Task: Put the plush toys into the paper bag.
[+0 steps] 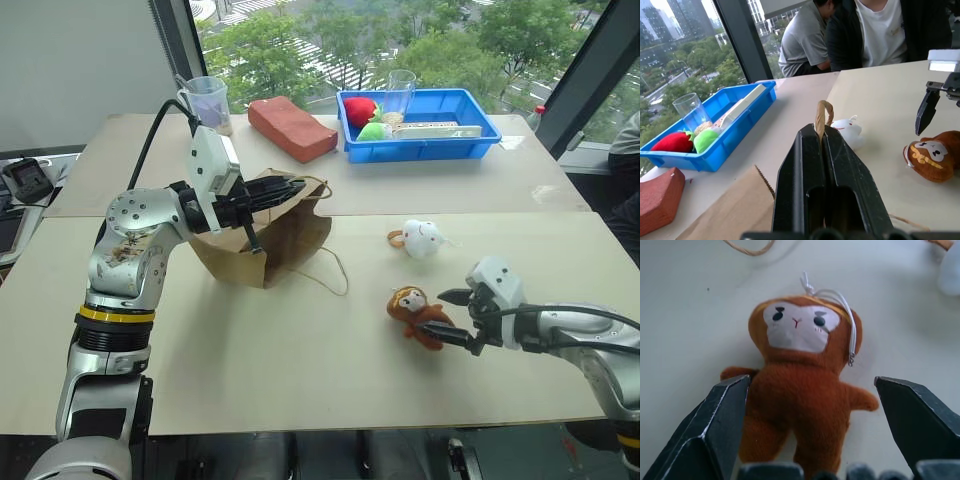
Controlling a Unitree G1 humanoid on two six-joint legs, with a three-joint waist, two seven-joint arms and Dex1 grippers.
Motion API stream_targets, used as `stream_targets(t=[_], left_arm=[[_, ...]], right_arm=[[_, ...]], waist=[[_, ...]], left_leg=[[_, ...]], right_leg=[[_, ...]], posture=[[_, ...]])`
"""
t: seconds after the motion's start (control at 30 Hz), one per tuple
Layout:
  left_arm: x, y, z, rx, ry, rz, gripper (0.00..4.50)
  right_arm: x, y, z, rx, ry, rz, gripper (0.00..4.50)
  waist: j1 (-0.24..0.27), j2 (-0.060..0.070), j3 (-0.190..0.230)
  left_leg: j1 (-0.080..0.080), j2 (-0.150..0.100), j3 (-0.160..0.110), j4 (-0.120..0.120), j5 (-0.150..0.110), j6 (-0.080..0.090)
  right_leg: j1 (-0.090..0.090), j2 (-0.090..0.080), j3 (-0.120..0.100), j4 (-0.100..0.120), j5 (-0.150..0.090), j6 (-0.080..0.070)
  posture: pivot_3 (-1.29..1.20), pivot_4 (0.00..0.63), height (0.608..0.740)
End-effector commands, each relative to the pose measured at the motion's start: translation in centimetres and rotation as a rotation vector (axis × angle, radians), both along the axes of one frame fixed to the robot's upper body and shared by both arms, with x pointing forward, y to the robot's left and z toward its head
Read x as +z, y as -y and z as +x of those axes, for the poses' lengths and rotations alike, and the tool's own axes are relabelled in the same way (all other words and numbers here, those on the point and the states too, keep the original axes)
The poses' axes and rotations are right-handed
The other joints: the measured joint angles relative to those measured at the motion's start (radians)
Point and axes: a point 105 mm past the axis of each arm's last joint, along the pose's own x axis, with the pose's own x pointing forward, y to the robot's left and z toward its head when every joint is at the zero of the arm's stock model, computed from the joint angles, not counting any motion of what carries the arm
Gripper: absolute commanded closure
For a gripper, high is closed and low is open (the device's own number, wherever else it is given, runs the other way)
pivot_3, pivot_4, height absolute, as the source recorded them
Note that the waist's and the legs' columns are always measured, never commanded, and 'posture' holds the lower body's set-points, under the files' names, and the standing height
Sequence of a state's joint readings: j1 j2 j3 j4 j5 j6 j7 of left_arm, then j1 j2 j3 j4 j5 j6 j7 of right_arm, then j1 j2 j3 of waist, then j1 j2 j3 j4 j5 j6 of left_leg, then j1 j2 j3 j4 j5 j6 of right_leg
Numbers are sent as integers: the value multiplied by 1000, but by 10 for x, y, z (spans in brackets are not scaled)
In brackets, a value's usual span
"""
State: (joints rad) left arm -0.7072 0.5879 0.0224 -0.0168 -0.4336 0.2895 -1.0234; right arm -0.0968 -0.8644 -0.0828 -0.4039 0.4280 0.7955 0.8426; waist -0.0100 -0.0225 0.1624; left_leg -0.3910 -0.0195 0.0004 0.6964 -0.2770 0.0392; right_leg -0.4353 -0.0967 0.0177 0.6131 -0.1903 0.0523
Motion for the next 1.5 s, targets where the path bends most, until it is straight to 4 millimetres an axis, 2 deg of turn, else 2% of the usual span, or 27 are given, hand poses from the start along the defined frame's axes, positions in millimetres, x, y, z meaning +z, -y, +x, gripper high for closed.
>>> stream_targets(t=[0.03, 0.17, 0.37, 0.43, 0.5, 0.57, 0.67, 0.8, 1.03, 1.3, 1.4, 1.5], left_arm=[[13, 0, -5, -7, 47, -12, 4500], [15, 1, -3, -10, 48, -10, 4500], [14, 2, -3, -15, 46, -7, 4500], [13, 3, -3, -20, 46, -7, 4500], [14, 4, -3, -26, 46, -9, 4500], [15, 5, -3, -33, 48, -10, 4500], [15, 9, -6, -54, 49, -8, 4500], [15, 13, -6, -75, 54, -6, 4500], [16, 20, -10, -101, 59, -14, 4500], [18, 28, -12, -126, 62, -26, 4500], [21, 29, -12, -126, 69, -32, 4500], [22, 29, -11, -124, 73, -33, 4500]], right_arm=[[3, -4, -1, 19, 41, -8, 62], [-3, -2, -1, 16, 27, 4, 1165], [-3, -4, -4, 40, 16, 20, 3252], [3, -10, -4, 60, 26, 46, 3971], [17, -20, 3, 74, 55, 104, 4458], [31, -31, 10, 76, 85, 156, 4475], [54, -57, 18, 115, 114, 241, 4475], [69, -90, 36, 120, 115, 317, 4475], [66, -146, 69, 121, 86, 352, 4475], [59, -210, 88, 137, 98, 383, 4475], [54, -227, 93, 125, 101, 398, 4475], [50, -236, 97, 122, 127, 415, 4475]], waist=[[0, 0, 0], [3, 0, 0], [9, 0, 0], [9, 0, 0], [10, 0, 0], [4, 0, 0], [2, 0, 0], [1, 0, 0], [1, 0, 0], [-9, 0, 0], [-11, 0, 0], [-11, 0, 0]], left_leg=[[0, 0, 0, 0, 0, 0], [0, 0, 0, 0, 0, 0], [1, 0, 0, 0, 0, 0], [1, 0, 0, 0, 0, 0], [1, 0, 0, 0, 0, 0], [2, 0, 0, 1, 0, 0], [1, 0, -1, 1, 0, 0], [1, 1, -1, 1, 0, 0], [-1, -1, -1, 0, 0, 0], [-2, -1, -2, -1, 2, -3], [-1, -1, -2, -1, 2, -3], [-1, -1, -2, -1, 2, -3]], right_leg=[[0, 0, 0, 0, 0, 0], [0, 0, 0, 0, 0, 0], [1, 0, 0, -1, 0, 0], [1, 0, 0, -1, 0, 0], [2, 0, 0, -1, 0, 0], [2, 0, 0, -1, 0, 0], [2, 1, 0, 0, 0, 0], [1, 1, -1, 0, 0, 0], [-1, 0, -1, 4, 0, 0], [-4, 1, -2, 7, 0, 0], [-4, 1, -2, 9, 0, 0], [-5, 1, -2, 11, 0, 0]], posture=[[0, 150, 740], [0, 150, 740], [0, 150, 740], [0, 150, 740], [0, 150, 740], [0, 150, 740], [0, 150, 740], [0, 150, 740], [0, 150, 740], [0, 150, 740], [0, 150, 740], [0, 150, 740]])
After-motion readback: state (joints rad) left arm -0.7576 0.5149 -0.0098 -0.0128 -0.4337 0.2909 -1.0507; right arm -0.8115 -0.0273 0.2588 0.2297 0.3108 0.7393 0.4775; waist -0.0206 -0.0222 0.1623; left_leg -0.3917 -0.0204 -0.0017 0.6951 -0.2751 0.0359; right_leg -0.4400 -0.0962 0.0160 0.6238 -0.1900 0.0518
